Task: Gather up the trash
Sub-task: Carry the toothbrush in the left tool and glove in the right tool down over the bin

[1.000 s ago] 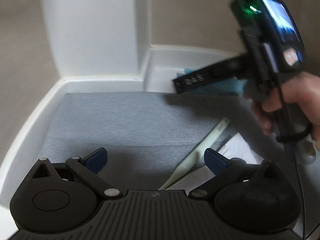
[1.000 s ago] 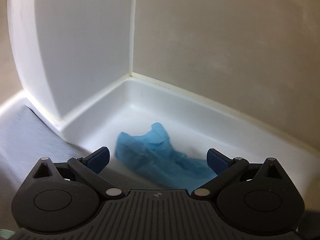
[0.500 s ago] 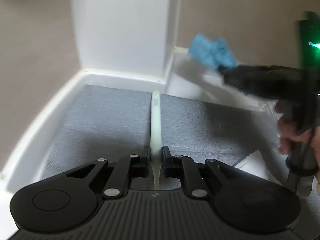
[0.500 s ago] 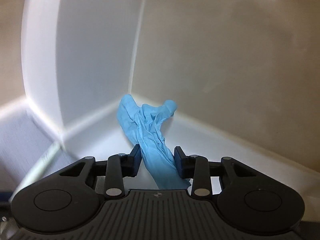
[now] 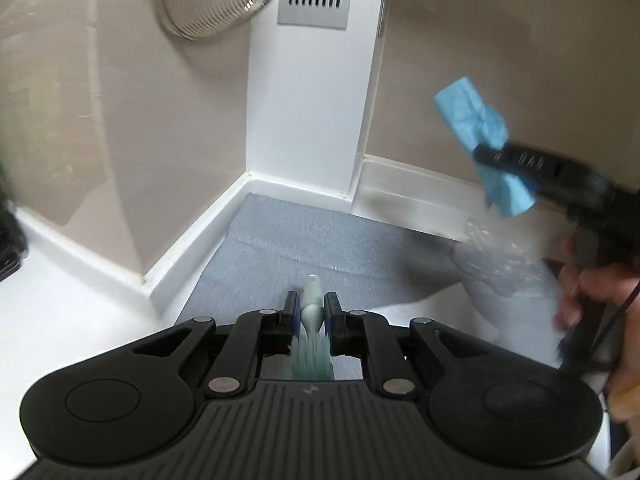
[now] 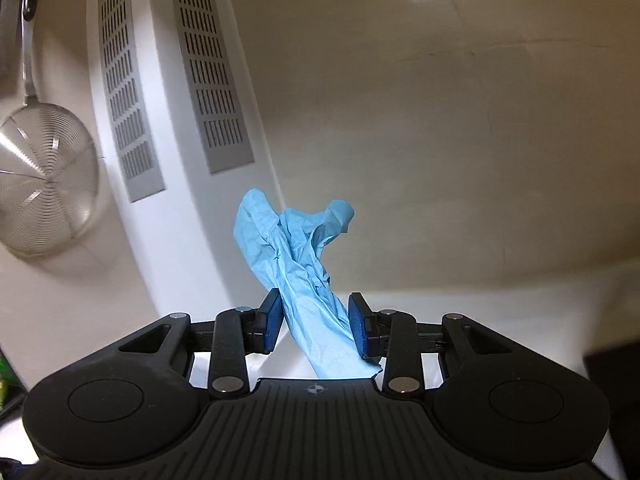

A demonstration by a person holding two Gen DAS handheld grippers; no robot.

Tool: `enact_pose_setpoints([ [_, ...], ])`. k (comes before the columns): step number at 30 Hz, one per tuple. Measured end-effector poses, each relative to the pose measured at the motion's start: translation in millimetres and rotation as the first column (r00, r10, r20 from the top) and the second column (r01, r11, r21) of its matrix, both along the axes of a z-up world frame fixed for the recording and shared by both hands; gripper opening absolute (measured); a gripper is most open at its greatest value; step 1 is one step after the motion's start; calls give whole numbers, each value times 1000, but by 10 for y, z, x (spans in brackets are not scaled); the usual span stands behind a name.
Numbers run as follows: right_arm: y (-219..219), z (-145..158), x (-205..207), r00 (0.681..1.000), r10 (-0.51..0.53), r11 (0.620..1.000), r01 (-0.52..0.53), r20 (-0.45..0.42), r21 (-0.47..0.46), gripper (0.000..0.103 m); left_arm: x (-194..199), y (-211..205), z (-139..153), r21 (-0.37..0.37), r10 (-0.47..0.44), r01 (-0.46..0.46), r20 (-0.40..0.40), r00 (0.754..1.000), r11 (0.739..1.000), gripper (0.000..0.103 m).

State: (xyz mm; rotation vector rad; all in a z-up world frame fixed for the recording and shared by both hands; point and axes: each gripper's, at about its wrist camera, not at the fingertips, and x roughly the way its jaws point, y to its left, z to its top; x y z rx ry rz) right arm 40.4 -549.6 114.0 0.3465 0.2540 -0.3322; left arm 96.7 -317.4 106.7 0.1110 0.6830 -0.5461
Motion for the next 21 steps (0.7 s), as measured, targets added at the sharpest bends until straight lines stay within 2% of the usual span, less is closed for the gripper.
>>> enact_pose_setpoints([
  [11,990,229,-1198,994,113,977,-108,13,-183,38,-886,591,357,-73,8,-7,11,1000,997,12],
  [21,1293,374,-2181,972,236,947,-226,13,-230,38,-1650,1128,386,-51,82,-79,60,995,996,12],
])
